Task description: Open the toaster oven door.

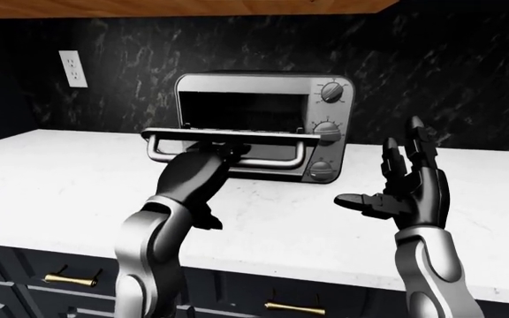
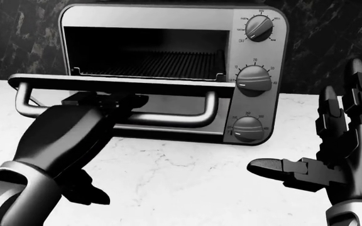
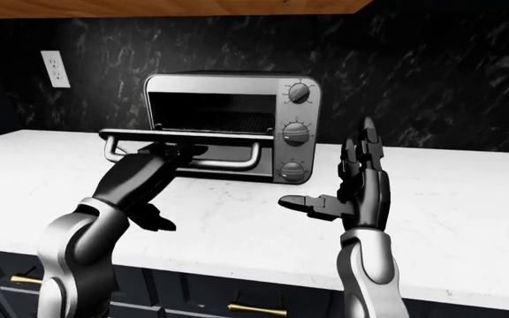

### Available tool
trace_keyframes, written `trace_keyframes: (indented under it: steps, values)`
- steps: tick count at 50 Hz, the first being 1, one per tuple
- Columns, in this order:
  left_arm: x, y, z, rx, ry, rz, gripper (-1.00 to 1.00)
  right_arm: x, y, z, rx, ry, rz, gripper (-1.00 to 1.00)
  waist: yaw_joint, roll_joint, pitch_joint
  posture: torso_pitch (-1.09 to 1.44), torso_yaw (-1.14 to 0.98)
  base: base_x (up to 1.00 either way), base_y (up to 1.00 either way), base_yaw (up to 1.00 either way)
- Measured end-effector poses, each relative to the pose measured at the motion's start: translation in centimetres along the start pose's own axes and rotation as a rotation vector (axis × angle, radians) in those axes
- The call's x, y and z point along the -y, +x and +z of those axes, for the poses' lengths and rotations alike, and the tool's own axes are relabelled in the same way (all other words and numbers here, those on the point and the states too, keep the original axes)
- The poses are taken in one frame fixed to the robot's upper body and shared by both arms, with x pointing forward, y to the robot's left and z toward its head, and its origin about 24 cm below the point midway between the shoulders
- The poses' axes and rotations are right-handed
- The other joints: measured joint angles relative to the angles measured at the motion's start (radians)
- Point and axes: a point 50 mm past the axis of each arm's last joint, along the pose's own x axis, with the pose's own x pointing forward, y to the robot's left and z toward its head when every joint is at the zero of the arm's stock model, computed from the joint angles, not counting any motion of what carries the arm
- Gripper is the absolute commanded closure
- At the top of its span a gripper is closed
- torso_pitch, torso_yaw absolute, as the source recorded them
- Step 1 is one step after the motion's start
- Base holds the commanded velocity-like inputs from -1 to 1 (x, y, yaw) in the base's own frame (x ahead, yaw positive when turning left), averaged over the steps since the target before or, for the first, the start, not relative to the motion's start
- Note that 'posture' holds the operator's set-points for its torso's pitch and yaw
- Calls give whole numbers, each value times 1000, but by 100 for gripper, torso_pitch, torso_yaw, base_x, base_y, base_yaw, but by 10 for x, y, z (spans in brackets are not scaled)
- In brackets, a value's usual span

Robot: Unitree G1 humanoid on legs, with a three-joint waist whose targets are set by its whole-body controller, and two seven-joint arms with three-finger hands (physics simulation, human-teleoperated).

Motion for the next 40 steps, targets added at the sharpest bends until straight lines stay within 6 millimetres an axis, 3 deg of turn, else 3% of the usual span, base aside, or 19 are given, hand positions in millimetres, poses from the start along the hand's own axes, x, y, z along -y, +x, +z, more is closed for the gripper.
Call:
trace_keyframes:
  steps: [8, 20, 31, 40]
  values:
    - [7, -20, 4, -4, -14, -32, -62, 1, -1, -1, 3, 3, 1, -100, 0, 2, -13, -65, 0, 0, 0, 0]
    - [22, -53, 7, -25, -32, -104, -64, 3, 0, 3, 13, 5, -3, -100, -6, -4, -15, -65, 0, 0, 0, 0]
    - [49, -92, 0, -78, -48, -195, -65, 2, -1, -1, 4, 6, 2, -100, -10, -2, -24, -65, 0, 0, 0, 0]
    - [85, -119, -8, -107, -76, -301, -73, 2, -2, -2, 7, 3, 0, -100, -7, 3, -30, -65, 0, 0, 0, 0]
